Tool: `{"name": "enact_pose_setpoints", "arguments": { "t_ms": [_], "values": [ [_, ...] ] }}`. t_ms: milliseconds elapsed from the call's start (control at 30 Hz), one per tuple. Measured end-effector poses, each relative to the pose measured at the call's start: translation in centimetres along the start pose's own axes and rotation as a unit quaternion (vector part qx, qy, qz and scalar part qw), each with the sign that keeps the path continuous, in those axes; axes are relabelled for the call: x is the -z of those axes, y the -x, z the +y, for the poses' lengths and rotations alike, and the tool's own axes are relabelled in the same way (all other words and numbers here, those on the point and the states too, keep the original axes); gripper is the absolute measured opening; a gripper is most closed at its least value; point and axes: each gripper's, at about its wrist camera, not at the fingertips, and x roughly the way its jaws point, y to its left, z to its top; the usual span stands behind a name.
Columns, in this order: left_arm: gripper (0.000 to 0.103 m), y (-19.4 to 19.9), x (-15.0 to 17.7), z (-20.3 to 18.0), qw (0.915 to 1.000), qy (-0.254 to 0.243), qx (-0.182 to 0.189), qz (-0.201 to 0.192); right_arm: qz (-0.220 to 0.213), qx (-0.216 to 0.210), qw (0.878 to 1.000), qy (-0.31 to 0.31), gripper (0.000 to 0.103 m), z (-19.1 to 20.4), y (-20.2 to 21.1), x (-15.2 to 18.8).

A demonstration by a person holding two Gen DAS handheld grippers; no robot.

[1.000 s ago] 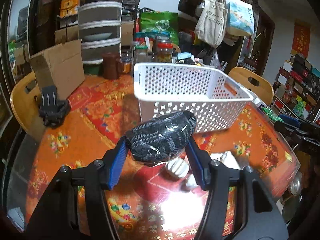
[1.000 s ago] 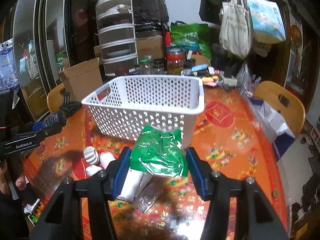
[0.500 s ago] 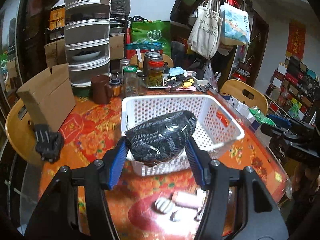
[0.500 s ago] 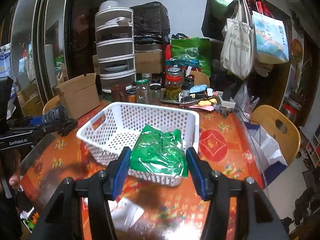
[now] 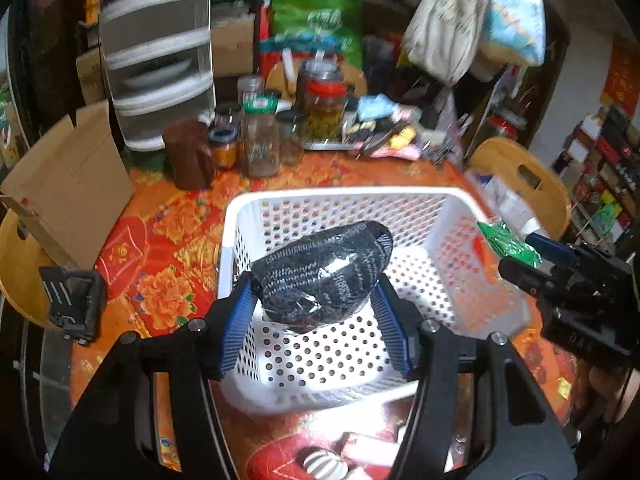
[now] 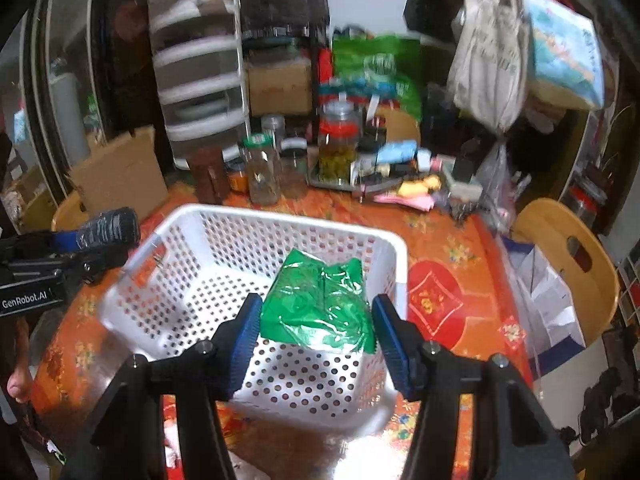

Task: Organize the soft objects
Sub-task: 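Carry both items over the white basket and open both tools to drop them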

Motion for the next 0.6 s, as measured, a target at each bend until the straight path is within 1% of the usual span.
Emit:
{"name": "enact_pose_setpoints", "arguments": {
  "t_ms": [100,200,300,533,600],
  "values": [
    [0.056,-3.3,-0.1,-0.6,0.9992,-0.012,-0.020,0.032,0.042,0.016,0.999,0.008,0.056,0.1,-3.6,0.1],
    [0.056,-6.0,0.2,-1.0,0.9978,-0.012,-0.023,0.060,0.070,0.024,0.997,0.011,0.056,0.1,-6.1,0.5],
    [0.056,-8.1,0.7,-1.6,0.9959,-0.022,-0.033,0.082,0.092,0.030,0.995,0.017,0.056,0.3,-7.8,1.1],
    [0.056,-10.7,2.2,-1.6,0.9930,-0.032,-0.034,0.109,0.123,0.049,0.990,0.048,0.056,1.7,-9.9,1.9],
    [0.057,-10.9,2.5,-1.7,0.9925,-0.038,-0.043,0.108,0.132,0.056,0.988,0.059,0.056,2.1,-10.4,2.1]
  ]
}}
